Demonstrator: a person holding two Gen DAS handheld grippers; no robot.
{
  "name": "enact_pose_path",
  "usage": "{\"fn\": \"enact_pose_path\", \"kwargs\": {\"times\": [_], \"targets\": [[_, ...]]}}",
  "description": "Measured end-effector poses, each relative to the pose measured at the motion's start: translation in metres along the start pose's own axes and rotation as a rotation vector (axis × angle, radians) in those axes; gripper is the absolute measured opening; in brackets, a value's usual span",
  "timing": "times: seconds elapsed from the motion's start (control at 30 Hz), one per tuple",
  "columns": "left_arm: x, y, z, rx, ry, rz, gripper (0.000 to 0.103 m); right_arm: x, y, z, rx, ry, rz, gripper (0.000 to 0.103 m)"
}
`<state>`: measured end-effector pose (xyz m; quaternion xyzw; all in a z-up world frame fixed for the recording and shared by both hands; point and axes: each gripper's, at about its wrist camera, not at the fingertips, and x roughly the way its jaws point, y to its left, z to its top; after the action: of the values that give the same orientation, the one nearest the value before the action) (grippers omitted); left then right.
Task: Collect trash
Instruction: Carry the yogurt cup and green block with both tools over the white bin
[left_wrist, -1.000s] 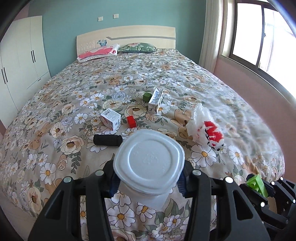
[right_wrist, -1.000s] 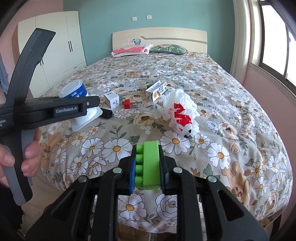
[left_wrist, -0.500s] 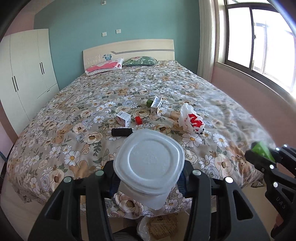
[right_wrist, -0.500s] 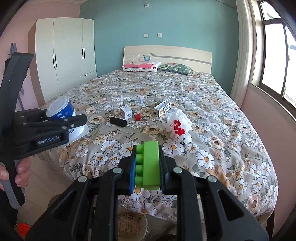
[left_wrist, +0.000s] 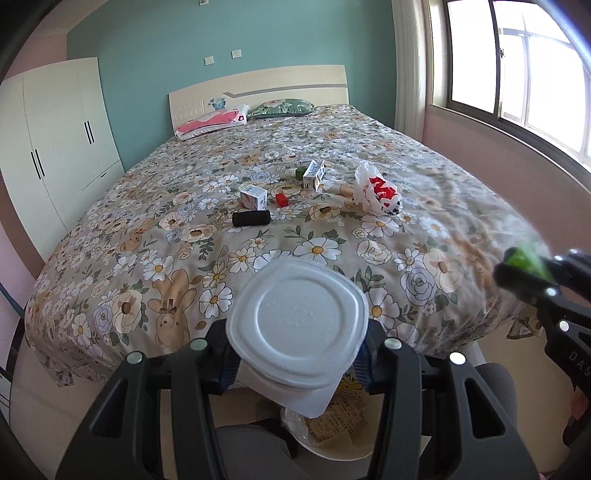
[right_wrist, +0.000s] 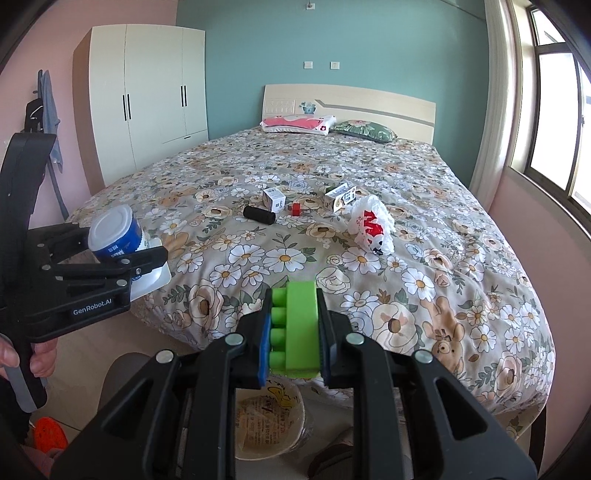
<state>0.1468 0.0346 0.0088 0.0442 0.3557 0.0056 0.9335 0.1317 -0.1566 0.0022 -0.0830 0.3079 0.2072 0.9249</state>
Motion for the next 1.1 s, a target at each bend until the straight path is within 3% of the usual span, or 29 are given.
{"fn": "enact_pose_path", "kwargs": {"times": [0.57,1.1], "targets": [[0.065,-0.003,-0.087,0.043,0.239,-0.005,0.051,0.062,0.025,-0.069,0.006,0.203,0.055,0.022],[0.143,-0.009,-0.145,0.039,0.450,-0.046,0.051,0.157,0.044,-0.136,-0.030,0.459,0.103,0.022]]}}
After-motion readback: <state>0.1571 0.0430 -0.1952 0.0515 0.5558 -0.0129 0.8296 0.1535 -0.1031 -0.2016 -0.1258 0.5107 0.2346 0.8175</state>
